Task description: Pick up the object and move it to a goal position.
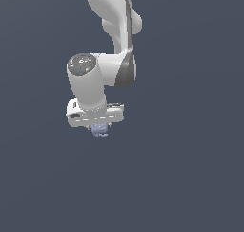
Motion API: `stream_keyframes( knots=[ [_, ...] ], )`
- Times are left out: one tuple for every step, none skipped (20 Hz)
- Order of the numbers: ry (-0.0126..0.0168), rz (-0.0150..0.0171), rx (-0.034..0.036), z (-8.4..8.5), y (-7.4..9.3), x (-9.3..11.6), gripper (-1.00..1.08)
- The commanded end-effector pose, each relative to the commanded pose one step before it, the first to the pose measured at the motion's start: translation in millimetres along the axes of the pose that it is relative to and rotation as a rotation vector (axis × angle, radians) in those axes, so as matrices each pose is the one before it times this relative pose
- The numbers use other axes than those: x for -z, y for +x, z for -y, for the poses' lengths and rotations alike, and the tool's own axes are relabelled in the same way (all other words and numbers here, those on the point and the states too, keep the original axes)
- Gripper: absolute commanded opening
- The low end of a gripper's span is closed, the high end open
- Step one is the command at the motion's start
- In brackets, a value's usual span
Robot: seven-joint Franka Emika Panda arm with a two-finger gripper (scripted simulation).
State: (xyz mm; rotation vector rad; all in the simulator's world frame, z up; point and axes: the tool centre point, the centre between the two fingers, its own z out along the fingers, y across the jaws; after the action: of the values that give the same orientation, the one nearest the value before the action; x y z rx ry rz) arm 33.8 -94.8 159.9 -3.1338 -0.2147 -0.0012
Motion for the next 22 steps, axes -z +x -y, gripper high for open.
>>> stream_keyframes(
  knots=[
    [0.00017,0.00017,0.00017,-14.04,3.30,25.02,-1.00],
    [0.00000,0.00000,0.00000,-5.64,1.54,9.88,-1.00],
    [0.00000,0.00000,0.00000,-5.64,1.57,9.87,-1.00],
    [0.00000,0.00000,0.00000,-5.63,1.59,9.82,-1.00],
    [0.00000,0.00000,0.00000,-5.57,1.60,9.70,-1.00],
    [0.00000,0.00000,0.00000,-5.50,1.61,9.55,-1.00],
    [0.00000,0.00000,0.00000,-5.32,1.58,9.20,-1.00],
    [0.00000,0.00000,0.00000,-5.05,1.53,8.71,-1.00],
    [0.00000,0.00000,0.00000,-4.80,1.49,8.27,-1.00],
    [0.00000,0.00000,0.00000,-4.58,1.44,7.86,-1.00],
    [0.00000,0.00000,0.00000,-4.38,1.40,7.49,-1.00],
    [0.00000,0.00000,0.00000,-4.19,1.37,7.14,-1.00],
    [0.00000,0.00000,0.00000,-4.01,1.34,6.81,-1.00],
    [0.00000,0.00000,0.00000,-3.83,1.31,6.50,-1.00],
    [-0.00020,0.00036,0.00026,-3.43,1.45,5.99,-1.00],
    [0.00000,0.00000,0.00000,-3.38,1.20,5.69,-1.00],
    [0.00000,0.00000,0.00000,-3.08,1.12,5.18,-1.00],
    [0.00000,0.00000,0.00000,-2.81,1.03,4.71,-1.00],
    [0.00000,0.00000,0.00000,-2.55,0.96,4.26,-1.00],
    [0.00000,0.00000,0.00000,-2.30,0.90,3.83,-1.00],
    [0.00000,0.00000,0.00000,-2.07,0.84,3.43,-1.00],
    [0.00000,0.00000,0.00000,-1.87,0.79,3.08,-1.00]
  ],
)
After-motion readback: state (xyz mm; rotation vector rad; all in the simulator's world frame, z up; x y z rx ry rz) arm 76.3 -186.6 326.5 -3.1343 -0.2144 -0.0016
